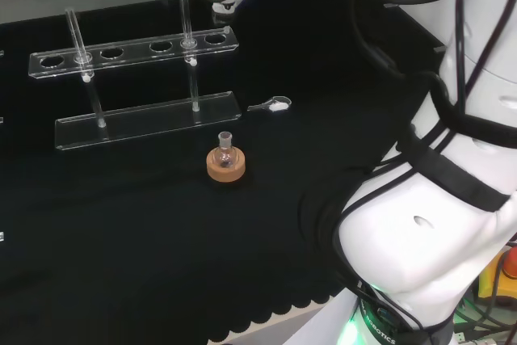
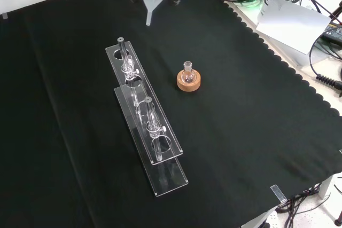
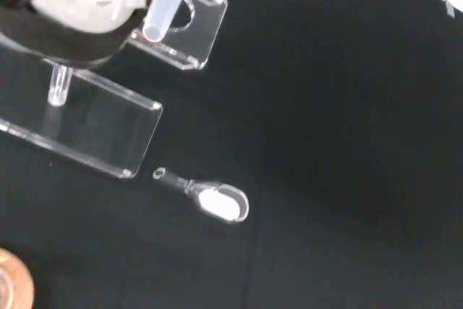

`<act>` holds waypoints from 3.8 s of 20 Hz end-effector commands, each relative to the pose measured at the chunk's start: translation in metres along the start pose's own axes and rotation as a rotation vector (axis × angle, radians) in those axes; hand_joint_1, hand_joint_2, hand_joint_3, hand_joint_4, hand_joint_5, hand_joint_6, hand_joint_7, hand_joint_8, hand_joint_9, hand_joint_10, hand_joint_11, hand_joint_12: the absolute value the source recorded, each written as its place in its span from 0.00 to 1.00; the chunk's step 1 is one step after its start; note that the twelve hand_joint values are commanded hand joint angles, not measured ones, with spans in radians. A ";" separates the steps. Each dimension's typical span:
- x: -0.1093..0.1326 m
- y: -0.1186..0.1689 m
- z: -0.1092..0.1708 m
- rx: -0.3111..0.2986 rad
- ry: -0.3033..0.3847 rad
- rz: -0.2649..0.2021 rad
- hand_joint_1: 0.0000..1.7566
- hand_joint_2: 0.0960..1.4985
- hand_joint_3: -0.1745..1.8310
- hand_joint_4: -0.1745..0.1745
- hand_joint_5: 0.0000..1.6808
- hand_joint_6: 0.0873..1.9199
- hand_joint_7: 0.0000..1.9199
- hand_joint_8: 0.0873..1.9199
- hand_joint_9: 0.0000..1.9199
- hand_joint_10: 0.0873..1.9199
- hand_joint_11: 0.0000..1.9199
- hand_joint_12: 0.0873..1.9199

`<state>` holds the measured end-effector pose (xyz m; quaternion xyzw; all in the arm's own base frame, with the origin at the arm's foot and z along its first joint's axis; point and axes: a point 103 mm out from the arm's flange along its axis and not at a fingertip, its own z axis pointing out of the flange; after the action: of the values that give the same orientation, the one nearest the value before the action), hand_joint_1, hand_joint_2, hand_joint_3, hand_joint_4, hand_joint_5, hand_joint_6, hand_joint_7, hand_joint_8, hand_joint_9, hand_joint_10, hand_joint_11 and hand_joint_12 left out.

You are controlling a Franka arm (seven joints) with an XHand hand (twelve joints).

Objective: Place the funnel on the round-bottom flask.

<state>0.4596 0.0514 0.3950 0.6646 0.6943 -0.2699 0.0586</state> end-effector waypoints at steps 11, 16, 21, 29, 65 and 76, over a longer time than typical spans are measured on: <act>0.057 -0.058 0.037 0.064 0.028 -0.026 0.57 0.56 0.27 0.38 0.51 0.39 0.39 0.34 0.65 0.13 0.50 0.49; 0.082 -0.053 0.062 0.109 0.030 -0.064 0.57 0.45 0.42 0.38 0.51 0.39 0.39 0.34 0.65 0.13 0.50 0.49; 0.093 -0.043 0.088 0.144 0.041 -0.090 0.57 0.44 0.43 0.37 0.51 0.39 0.39 0.34 0.65 0.13 0.50 0.49; 0.096 -0.036 0.112 0.164 0.051 -0.095 0.57 0.44 0.44 0.37 0.51 0.40 0.39 0.34 0.65 0.13 0.50 0.49; 0.105 -0.011 0.131 0.194 0.035 -0.118 0.57 0.44 0.45 0.34 0.49 0.40 0.38 0.35 0.65 0.14 0.50 0.49; 0.108 -0.003 0.145 0.209 0.042 -0.127 0.56 0.44 0.45 0.34 0.49 0.40 0.38 0.35 0.64 0.14 0.50 0.49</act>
<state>0.4041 0.0842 0.2285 0.6275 0.7036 -0.3310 -0.0406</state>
